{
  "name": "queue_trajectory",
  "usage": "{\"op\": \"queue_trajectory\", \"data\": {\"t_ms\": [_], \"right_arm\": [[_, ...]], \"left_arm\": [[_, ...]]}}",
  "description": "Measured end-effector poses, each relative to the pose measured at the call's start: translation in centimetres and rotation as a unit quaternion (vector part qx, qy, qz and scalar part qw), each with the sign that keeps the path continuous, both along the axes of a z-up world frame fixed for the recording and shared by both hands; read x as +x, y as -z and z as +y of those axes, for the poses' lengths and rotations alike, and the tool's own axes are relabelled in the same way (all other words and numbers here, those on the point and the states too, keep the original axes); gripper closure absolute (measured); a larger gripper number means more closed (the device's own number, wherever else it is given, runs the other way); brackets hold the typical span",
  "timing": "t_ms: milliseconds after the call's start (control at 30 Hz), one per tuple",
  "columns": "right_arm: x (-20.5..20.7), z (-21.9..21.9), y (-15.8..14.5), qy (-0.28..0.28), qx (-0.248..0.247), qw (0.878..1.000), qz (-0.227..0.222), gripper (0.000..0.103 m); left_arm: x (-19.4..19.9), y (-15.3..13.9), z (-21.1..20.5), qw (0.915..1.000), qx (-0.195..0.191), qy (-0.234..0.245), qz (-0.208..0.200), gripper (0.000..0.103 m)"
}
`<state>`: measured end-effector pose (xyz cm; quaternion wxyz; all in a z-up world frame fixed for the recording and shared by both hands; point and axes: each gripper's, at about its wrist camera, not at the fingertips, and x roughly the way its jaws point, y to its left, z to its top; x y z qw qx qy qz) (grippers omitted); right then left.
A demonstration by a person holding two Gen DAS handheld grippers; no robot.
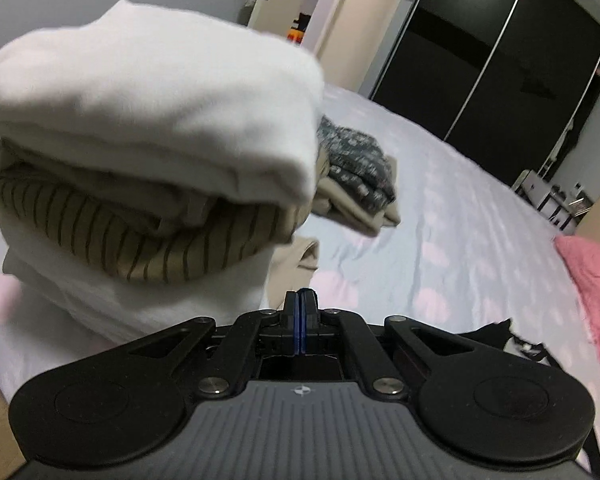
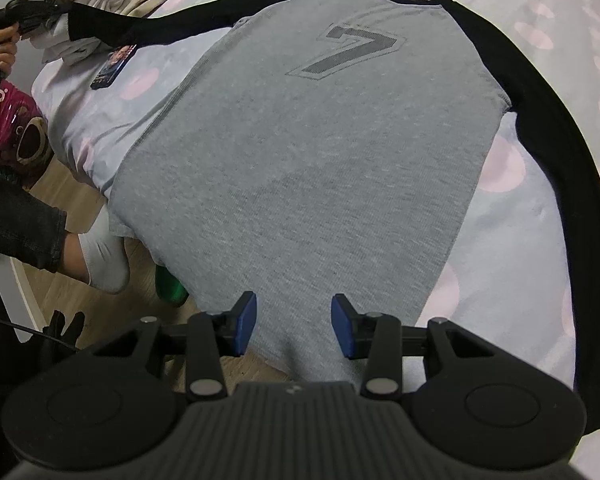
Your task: Fold clothes
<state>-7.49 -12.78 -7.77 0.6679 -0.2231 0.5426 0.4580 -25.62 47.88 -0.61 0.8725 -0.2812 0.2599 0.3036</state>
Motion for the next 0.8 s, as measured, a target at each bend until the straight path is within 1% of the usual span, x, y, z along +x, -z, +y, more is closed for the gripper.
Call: {"op": "queue_trajectory", "data": {"t_ms": [100, 200, 433, 633, 800], "right_arm": [[-0.1, -0.2, -0.1, 0.004, 0.0, 1.0, -0.003, 0.058], [-0.1, -0.4, -0.2, 0.006, 0.002, 1.0, -0.005, 0.058], [-0.1, -1.0, -0.5, 0.009, 0.008, 1.0, -0.009, 0.058], [-0.1, -1.5, -1.2, 0.01, 0.023, 1.0, -0.015, 0.058], [-0.3, -2.5, -1.7, 0.016, 0.033, 0.999, -0.022, 0.058]], "left_arm": [[0.4, -1.5, -0.3, 0.9997, 0.003, 0.015, -0.019, 0.103], [0.9, -2.7, -0.8, 0.999, 0.006, 0.032, -0.029, 0.103], [2.2, -4.8, -2.7, 0.9969, -0.004, 0.066, -0.043, 0.103], [5.0, -7.3, -7.1, 0.9909, -0.001, 0.126, -0.047, 0.103], [8.7, -9.6, -12.1, 0.9815, -0.002, 0.178, -0.071, 0.103]]}}
